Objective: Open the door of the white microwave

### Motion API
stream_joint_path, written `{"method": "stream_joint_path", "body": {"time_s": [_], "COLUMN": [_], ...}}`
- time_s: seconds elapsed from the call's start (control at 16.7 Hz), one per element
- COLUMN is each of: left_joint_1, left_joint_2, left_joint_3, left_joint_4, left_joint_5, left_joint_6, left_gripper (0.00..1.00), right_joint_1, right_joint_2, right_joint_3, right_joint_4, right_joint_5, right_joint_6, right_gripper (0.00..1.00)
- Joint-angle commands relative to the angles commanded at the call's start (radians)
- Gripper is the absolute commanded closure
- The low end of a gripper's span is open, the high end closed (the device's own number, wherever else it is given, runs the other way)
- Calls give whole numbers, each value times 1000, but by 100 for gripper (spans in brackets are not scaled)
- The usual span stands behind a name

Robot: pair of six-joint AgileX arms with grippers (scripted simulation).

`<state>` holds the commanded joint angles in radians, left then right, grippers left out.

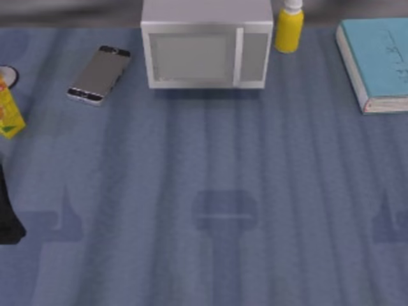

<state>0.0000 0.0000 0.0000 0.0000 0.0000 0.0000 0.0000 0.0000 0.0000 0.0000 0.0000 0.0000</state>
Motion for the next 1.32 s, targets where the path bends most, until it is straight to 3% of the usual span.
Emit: {"method": "stream_joint_path", "body": {"time_s": [0.3, 0.54, 1.32], "left_joint_1": [-26, -112, -534], "left_joint_2": [61, 290, 1680], "left_joint_3": [58, 276, 1551], "left_joint_4": [-32, -132, -556], "left_joint_5": [-15, -67, -319], "left_joint_6": [-18, -84, -457], "left_gripper": [0, 0, 0], "right_joint_1": [0, 0, 0], "right_joint_2": [0, 0, 0], "right_joint_3": [0, 0, 0], "right_joint_4": [0, 0, 0], "right_joint_5": [0, 0, 0], "right_joint_6": [0, 0, 0], "right_gripper": [0, 0, 0]}}
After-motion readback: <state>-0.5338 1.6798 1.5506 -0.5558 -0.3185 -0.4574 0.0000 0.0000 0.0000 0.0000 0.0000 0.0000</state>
